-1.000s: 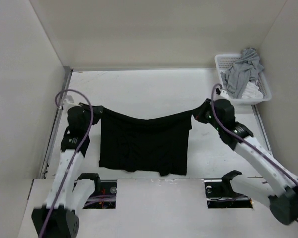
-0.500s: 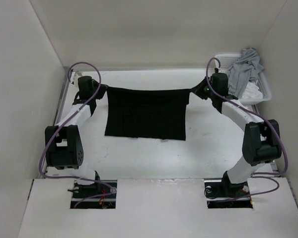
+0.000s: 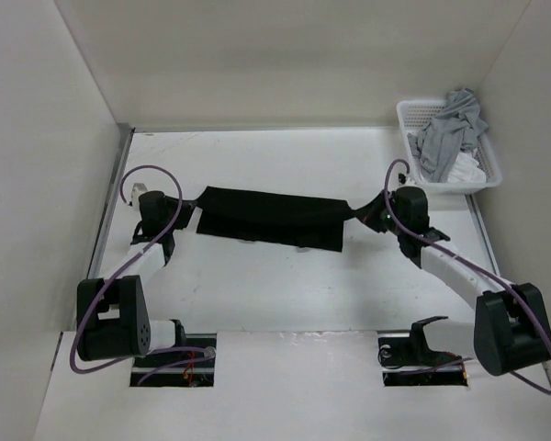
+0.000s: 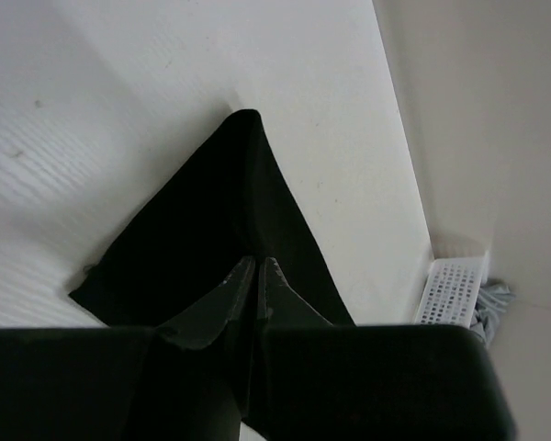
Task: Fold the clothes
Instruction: Fold the tank top
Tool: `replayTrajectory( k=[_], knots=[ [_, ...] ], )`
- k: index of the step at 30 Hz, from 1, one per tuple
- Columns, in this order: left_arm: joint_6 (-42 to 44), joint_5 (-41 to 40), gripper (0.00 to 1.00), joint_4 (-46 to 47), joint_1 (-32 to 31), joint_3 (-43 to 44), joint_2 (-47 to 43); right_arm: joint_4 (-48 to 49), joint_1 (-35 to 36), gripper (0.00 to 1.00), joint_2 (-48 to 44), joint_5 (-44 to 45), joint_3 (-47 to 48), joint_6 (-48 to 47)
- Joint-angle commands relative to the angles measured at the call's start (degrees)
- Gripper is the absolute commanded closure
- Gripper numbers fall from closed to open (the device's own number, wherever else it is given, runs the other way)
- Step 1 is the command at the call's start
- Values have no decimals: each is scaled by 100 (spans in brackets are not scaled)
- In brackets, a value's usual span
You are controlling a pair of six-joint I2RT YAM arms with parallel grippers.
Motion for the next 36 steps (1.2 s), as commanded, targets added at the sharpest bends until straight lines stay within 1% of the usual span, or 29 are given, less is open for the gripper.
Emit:
replayTrajectory(
  k=[1, 5, 8, 9, 10, 12, 14, 16, 18, 20, 24, 26, 27, 30, 32, 34, 36],
  knots=[
    [38, 108, 98, 545, 240, -240, -328, 332, 312, 99, -336, 276, -467, -40],
    [12, 197, 98, 703, 363, -407, -126, 358, 848, 99, -556, 724, -1136, 74],
    [-15, 179, 96, 783, 398, -530, 163, 402, 1086, 98, -390, 848, -1418, 205],
    [-41, 197, 94, 800, 442, -583, 251, 446, 1173, 96, -294, 874, -1479, 267],
    [-67, 206, 92, 835, 503, -644, 313, 481, 1218, 92, -215, 901, -1515, 285],
    [-155, 249, 84, 923, 644, -820, 323, 551, 1245, 76, -65, 936, -1567, 303],
    [-225, 258, 79, 976, 820, -1013, 148, 657, 1245, 63, -143, 936, -1611, 320],
    [-296, 224, 77, 976, 969, -1181, -203, 745, 1166, 55, -266, 892, -1586, 294],
    [-270, 162, 77, 950, 970, -1216, -502, 815, 1061, 48, -188, 831, -1454, 267],
    [-226, 83, 77, 923, 795, -1182, -687, 1060, 990, 46, 136, 691, -1305, 259],
    [-24, -40, 77, 915, -12, -1041, -732, 1719, 648, 47, 944, 164, -1137, 425],
    [20, -146, 77, 950, -460, -988, -697, 2001, 568, 49, 1305, -82, -1102, 601],
    [64, -181, 77, 958, -663, -962, -697, 2132, 533, 52, 1498, -205, -1076, 688],
    [170, -286, 78, 976, -1121, -909, -723, 2537, 489, 63, 2026, -513, -1006, 1005],
    [205, -357, 78, 994, -1332, -891, -802, 2835, 454, 77, 2334, -724, -961, 1215],
    [249, -401, 78, 1011, -1508, -882, -899, 3204, 340, 87, 2414, -839, -1031, 1409],
    [293, -401, 78, 1011, -1675, -874, -969, 3486, 182, 95, 2205, -927, -1206, 1515]
  ],
)
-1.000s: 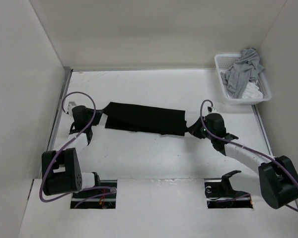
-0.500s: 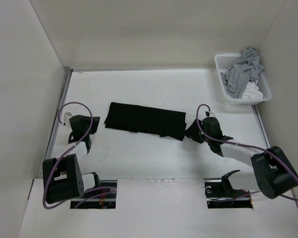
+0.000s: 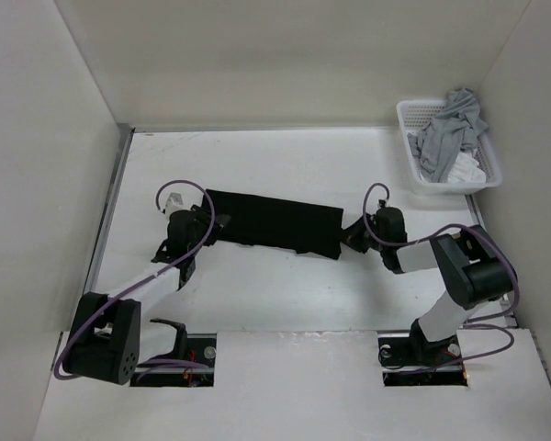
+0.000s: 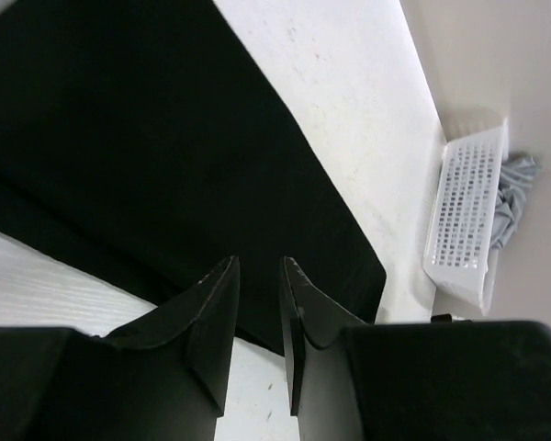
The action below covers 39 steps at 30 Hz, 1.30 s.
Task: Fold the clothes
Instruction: Fold the tank top
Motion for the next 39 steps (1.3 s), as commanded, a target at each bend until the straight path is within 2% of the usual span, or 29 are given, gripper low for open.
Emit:
replayTrajectory(
  k=[1, 4, 8, 11, 14, 17, 21, 26, 29, 30, 31, 33, 34, 36, 39],
  knots=[
    [192, -154, 78, 305, -228, 254, -255, 746, -273, 98, -359, -298, -256, 322],
    [192, -154, 78, 305, -527, 245, -264, 336, -554, 100, -1342, -245, -529, 226],
    [140, -154, 78, 323, -844, 166, -377, -1419, -722, 100, -3065, 263, -574, -230],
    [131, -136, 78, 288, -967, 122, -562, -2817, -661, 100, -4042, 878, -154, -757],
    [131, -101, 78, 261, -1055, 96, -720, -3707, -284, 99, -4273, 1257, 602, -1180],
    [96, -66, 78, 261, -1064, 35, -861, -4122, 435, 99, -3800, 1731, 1463, -1496],
    [61, 4, 77, 244, -994, -114, -1133, -4596, 1446, 98, -2624, 2373, 2675, -1848],
    [-18, 224, 77, 130, -696, -352, -1528, -5080, 2414, 98, -849, 2585, 4204, -2094],
    [-54, 338, 77, 77, -485, -449, -1757, -5282, 2705, 96, 127, 2603, 5101, -2130],
    [-62, 382, 77, 42, -414, -466, -1827, -5352, 2775, 94, 496, 2585, 5452, -2130],
    [-62, 417, 77, -2, -327, -466, -1889, -5475, 2837, 87, 856, 2559, 5812, -2087],
    [-45, 496, 76, -99, -168, -467, -1986, -5590, 2977, 68, 1411, 2603, 6420, -1990],
    [-36, 531, 76, -125, -89, -458, -2021, -5530, 3056, 63, 1553, 2550, 6605, -1920],
    [-19, 558, 76, -169, 25, -449, -2074, -5310, 3197, 60, 1589, 2358, 6756, -1858],
    [51, 532, 76, -169, 17, -344, -1987, -4871, 3215, 60, 1178, 2286, 6398, -1796]
  ],
)
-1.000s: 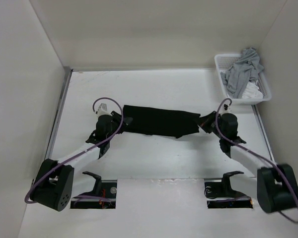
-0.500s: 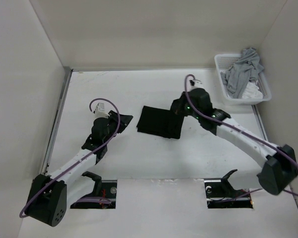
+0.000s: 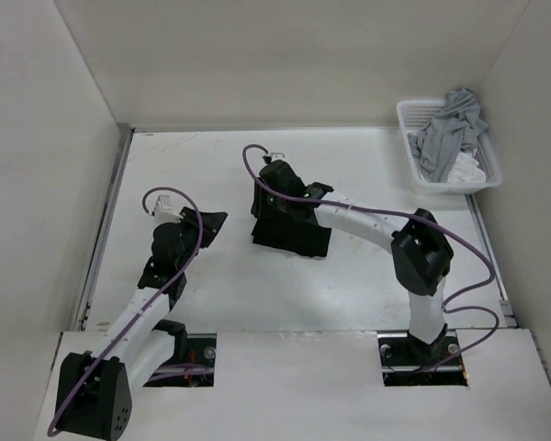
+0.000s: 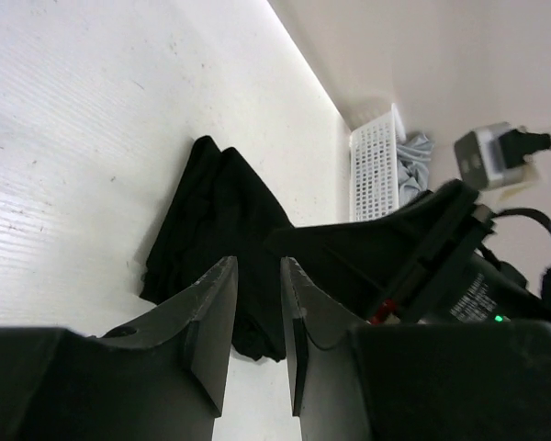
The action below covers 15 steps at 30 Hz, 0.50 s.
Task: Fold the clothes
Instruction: Fold the tank top
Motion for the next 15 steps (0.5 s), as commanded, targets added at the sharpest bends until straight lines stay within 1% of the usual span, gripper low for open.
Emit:
replayTrajectory(
  k=[1, 2, 6, 7, 9, 11, 15],
  knots=[
    [93, 123, 76, 126, -57, 131, 68, 587, 72, 60, -748, -61, -188, 99],
    [128, 97, 75, 161, -153, 201, 182, 745, -15, 63, -977, -61, -530, 116],
    [357, -254, 75, 424, -820, 578, 875, 1115, -454, 89, -1269, -245, -1419, 248],
    [409, -377, 75, 503, -1040, 692, 1086, 1255, -533, 92, -1260, -385, -1569, 240],
    [541, -597, 75, 687, -1427, 930, 1543, 1650, -700, 95, -1129, -675, -1755, 265],
    [638, -712, 76, 881, -1752, 1167, 2061, 1923, -824, 95, -936, -1026, -1738, 257],
    [612, -817, 79, 1311, -1973, 1353, 3029, 2223, -1043, 95, -392, -1379, -1439, 345]
  ],
)
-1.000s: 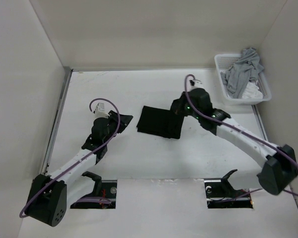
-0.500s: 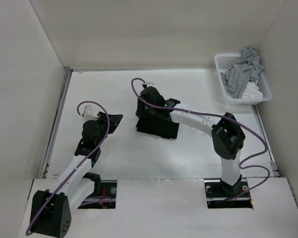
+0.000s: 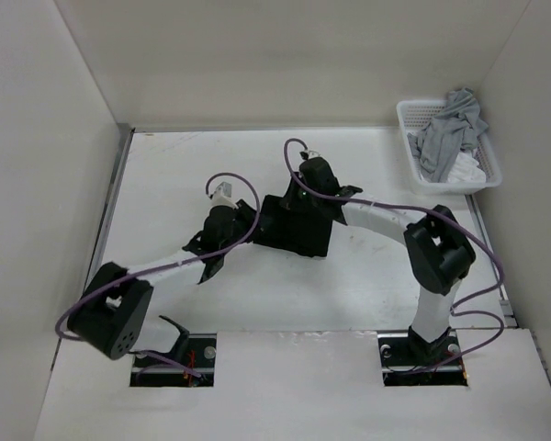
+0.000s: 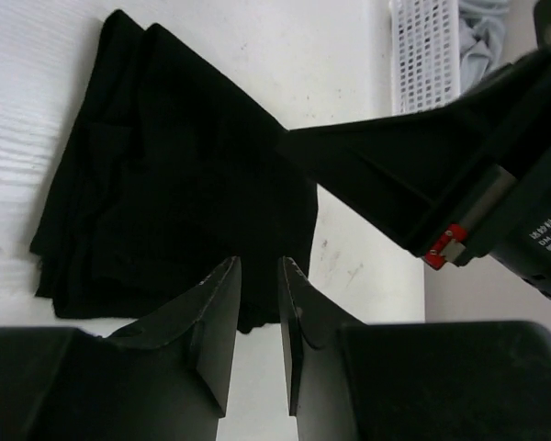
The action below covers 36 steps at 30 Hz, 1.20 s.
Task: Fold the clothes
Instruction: Fold the tank top
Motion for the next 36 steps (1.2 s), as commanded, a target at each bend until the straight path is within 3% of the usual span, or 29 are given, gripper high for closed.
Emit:
replayTrajectory(
  k=[1, 9, 15, 24, 28, 33, 36],
  knots=[
    [129, -280, 80, 737, -94, 221, 619, 704, -88, 95, 414, -531, 294, 139],
    [-205, 45, 82, 1186, 187, 36, 1929, 1065, -361, 94, 1372, -1120, 751, 719],
    [-232, 238, 83, 1397, 266, -394, 1896, 1197, -554, 94, 1996, -1173, 1234, 1150],
    [-231, 317, 83, 1292, 301, -720, 1141, 1478, -660, 93, 2331, -1156, 1683, 1713],
    [-188, 292, 76, 1038, 310, -615, 272, 1566, -713, 93, 2173, -1155, 1877, 1774],
    [181, -15, 64, 204, 267, -140, -976, 1943, -783, 88, 1323, -1383, 1553, 1617],
    [497, -341, 59, -393, 240, -52, -1539, 2338, -792, 77, 374, -1402, 773, 1345]
  ],
)
